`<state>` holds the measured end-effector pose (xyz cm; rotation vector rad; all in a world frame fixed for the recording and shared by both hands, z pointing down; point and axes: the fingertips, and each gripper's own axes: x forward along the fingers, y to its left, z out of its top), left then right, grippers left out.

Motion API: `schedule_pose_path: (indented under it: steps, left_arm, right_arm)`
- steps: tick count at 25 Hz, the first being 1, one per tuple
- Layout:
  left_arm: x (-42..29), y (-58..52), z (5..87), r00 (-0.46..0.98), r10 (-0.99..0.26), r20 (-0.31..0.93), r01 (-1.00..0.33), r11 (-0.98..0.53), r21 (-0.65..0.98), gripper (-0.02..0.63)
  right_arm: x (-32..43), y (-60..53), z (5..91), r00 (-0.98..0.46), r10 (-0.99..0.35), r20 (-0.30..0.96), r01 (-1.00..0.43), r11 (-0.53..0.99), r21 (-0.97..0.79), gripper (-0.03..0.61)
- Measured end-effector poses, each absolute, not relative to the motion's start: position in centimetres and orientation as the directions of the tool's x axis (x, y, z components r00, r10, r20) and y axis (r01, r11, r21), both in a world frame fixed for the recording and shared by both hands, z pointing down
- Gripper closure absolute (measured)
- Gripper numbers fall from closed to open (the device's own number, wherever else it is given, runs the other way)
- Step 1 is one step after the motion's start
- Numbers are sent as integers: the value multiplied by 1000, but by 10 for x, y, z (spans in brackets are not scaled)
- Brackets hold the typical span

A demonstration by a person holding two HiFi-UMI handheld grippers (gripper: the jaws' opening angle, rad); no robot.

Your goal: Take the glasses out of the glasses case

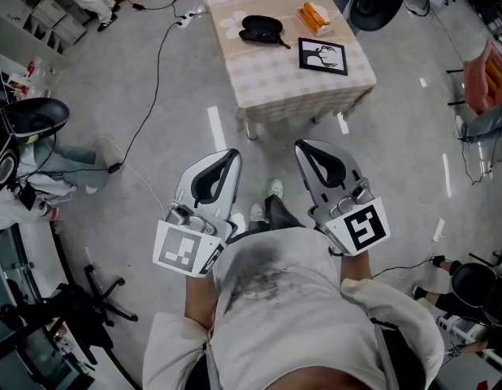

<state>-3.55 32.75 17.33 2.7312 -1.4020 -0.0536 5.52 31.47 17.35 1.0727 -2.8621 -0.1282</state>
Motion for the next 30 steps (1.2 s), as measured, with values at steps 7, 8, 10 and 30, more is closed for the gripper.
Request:
schedule_pose_path:
  steps: [7, 8, 10, 30]
  left_arm:
    - [-31, 302, 174, 564, -826, 4, -823, -562, 78, 609]
    - [-29, 298, 174, 562, -827, 3, -825, -560, 77, 609]
    - [-26, 290, 174, 558, -830, 4, -828, -556, 74, 609]
    - [13, 229, 176, 513, -857, 33, -856, -510, 82, 609]
  right_arm:
    - [60, 287, 173, -770, -636, 44, -630, 770, 107, 561]
    - [60, 283, 174, -773, -632, 43, -626, 773, 108, 561]
    - [63, 275, 174, -779, -625, 41, -618, 778, 109, 561]
    - [98, 209, 174, -813, -581, 33, -576, 812, 92, 561]
